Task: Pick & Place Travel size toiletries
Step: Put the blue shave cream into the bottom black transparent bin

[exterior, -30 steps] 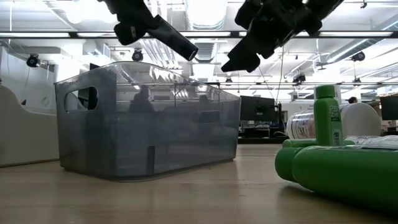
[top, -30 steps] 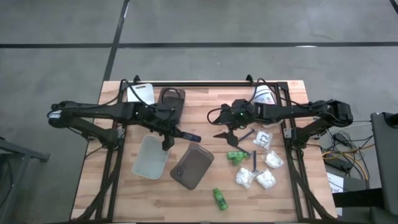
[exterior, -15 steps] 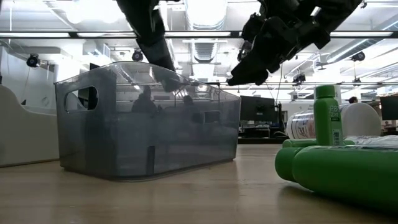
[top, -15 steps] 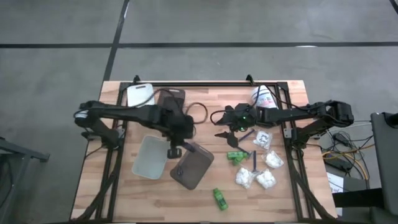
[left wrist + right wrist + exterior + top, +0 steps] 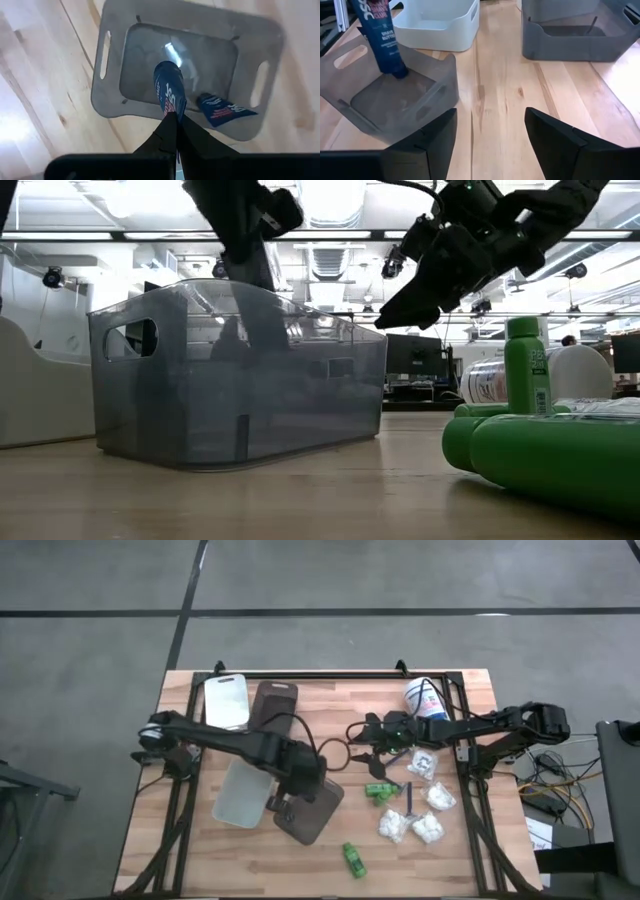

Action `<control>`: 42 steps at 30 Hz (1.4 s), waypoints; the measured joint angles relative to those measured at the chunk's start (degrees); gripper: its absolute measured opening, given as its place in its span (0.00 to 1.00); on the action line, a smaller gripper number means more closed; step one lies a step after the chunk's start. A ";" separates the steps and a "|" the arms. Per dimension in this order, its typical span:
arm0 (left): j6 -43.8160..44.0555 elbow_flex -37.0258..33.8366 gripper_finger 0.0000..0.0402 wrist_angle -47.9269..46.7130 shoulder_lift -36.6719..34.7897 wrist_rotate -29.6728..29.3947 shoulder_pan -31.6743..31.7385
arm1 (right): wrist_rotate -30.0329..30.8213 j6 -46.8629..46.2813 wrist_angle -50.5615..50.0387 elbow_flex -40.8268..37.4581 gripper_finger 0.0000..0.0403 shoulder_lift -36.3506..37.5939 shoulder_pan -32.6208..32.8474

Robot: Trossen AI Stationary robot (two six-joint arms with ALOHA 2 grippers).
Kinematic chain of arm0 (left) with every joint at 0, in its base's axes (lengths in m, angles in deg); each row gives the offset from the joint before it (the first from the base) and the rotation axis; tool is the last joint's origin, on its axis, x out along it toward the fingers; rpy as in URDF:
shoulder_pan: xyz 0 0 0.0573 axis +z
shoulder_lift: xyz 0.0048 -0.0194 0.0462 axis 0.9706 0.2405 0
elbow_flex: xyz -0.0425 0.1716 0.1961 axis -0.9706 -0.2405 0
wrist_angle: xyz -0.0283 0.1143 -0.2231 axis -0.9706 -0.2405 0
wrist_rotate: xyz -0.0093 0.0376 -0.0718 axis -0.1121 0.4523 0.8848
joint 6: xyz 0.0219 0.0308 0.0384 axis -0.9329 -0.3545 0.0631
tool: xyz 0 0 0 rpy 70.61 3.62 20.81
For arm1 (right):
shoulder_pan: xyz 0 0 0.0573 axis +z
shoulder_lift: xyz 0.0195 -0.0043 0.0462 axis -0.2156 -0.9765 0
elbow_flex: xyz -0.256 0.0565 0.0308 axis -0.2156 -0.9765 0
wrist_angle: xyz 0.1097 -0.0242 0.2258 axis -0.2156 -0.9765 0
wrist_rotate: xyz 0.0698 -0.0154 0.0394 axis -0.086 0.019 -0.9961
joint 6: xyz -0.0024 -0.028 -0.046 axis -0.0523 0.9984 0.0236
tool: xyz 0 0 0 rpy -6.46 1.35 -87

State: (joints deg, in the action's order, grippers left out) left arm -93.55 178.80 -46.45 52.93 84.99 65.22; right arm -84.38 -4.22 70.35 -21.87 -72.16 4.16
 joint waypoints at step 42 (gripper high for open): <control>-7.64 -5.29 0.03 2.56 5.21 1.33 -1.08 | 1.11 -1.27 12.69 -6.96 0.70 0.00 0.02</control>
State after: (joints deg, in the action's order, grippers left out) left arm -101.19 173.52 -43.89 58.15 86.32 64.14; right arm -83.27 -5.49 83.04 -28.83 -72.16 4.18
